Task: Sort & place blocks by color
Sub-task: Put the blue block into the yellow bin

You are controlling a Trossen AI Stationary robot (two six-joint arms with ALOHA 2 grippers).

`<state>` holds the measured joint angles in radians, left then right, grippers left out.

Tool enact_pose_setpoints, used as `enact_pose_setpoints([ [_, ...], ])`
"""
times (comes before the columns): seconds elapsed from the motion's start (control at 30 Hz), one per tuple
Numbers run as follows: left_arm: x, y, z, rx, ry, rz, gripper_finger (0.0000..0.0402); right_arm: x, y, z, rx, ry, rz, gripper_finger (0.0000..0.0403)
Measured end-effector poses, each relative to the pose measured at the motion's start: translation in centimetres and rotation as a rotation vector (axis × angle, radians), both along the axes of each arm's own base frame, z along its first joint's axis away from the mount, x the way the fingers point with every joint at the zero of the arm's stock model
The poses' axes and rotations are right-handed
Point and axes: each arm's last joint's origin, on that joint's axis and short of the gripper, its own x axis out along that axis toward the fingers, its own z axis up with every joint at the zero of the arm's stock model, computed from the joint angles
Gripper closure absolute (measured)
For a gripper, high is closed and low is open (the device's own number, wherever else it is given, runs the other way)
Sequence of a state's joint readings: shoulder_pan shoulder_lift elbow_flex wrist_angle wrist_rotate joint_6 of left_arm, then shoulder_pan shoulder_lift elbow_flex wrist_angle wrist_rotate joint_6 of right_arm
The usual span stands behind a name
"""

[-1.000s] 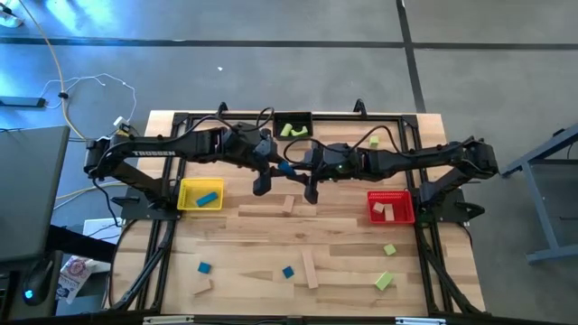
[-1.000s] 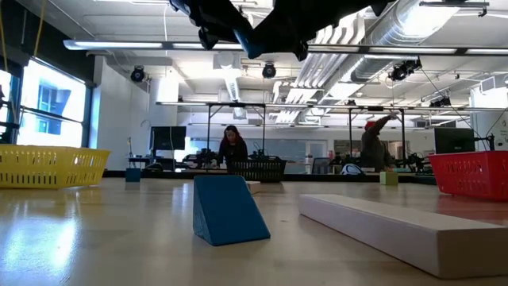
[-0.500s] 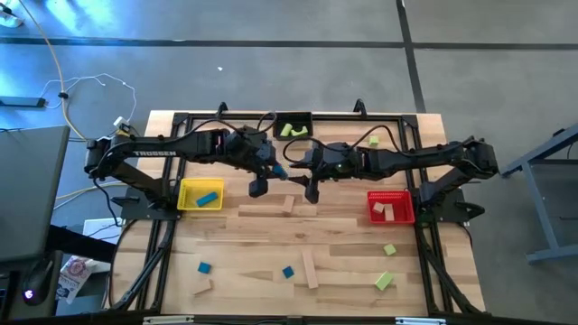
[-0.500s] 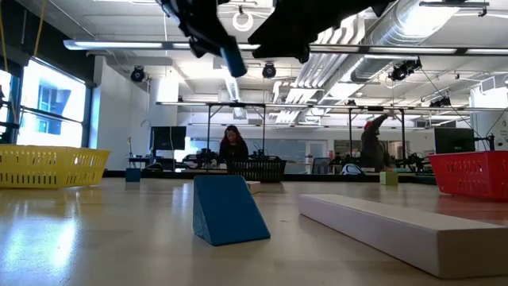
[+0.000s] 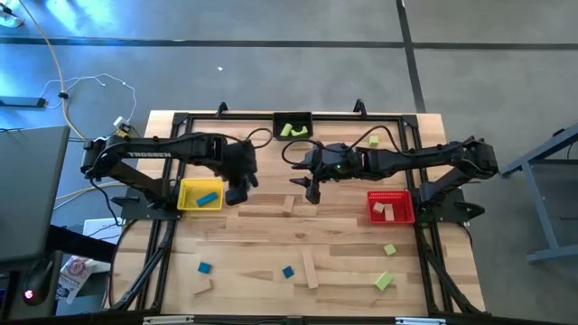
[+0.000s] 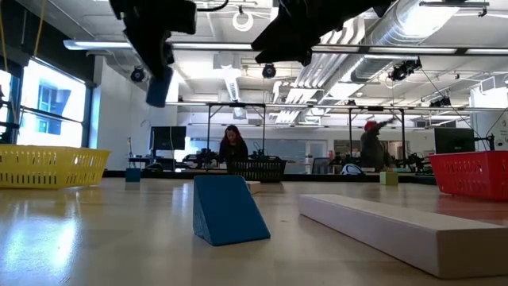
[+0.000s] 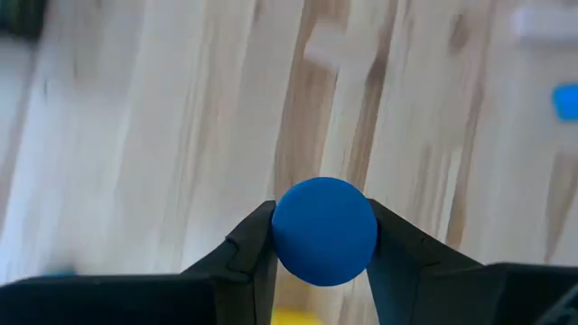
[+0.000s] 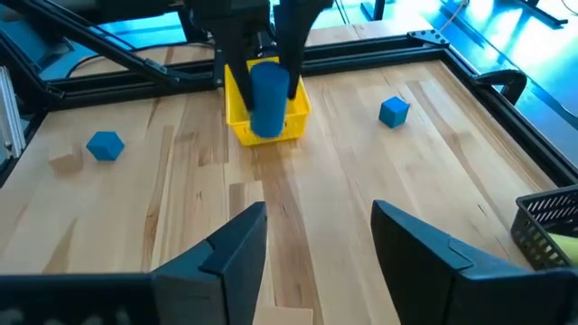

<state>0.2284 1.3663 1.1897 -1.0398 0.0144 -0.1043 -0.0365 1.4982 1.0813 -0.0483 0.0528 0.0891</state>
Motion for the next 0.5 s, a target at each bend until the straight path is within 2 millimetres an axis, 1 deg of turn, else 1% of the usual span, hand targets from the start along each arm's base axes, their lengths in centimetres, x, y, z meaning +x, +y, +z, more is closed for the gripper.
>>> enact_pose_setpoints([
  [0.23,-2.1,-1.1,-0.5,-0.065,0.238,0.049,0.0296,-0.1,0.0,-0.2,0.01,0.024,-0.005,0.0217],
  [0.37,-3.3,-1.7,-0.6,-0.051,0.368,0.075,0.0295,-0.1,0.0,-0.3,0.015,0.03,-0.007,0.0217],
  [0.5,-3.9,-2.0,-0.6,-0.046,0.436,0.117,0.0295,-0.1,0.0,-0.3,0.009,0.03,-0.018,0.0217],
])
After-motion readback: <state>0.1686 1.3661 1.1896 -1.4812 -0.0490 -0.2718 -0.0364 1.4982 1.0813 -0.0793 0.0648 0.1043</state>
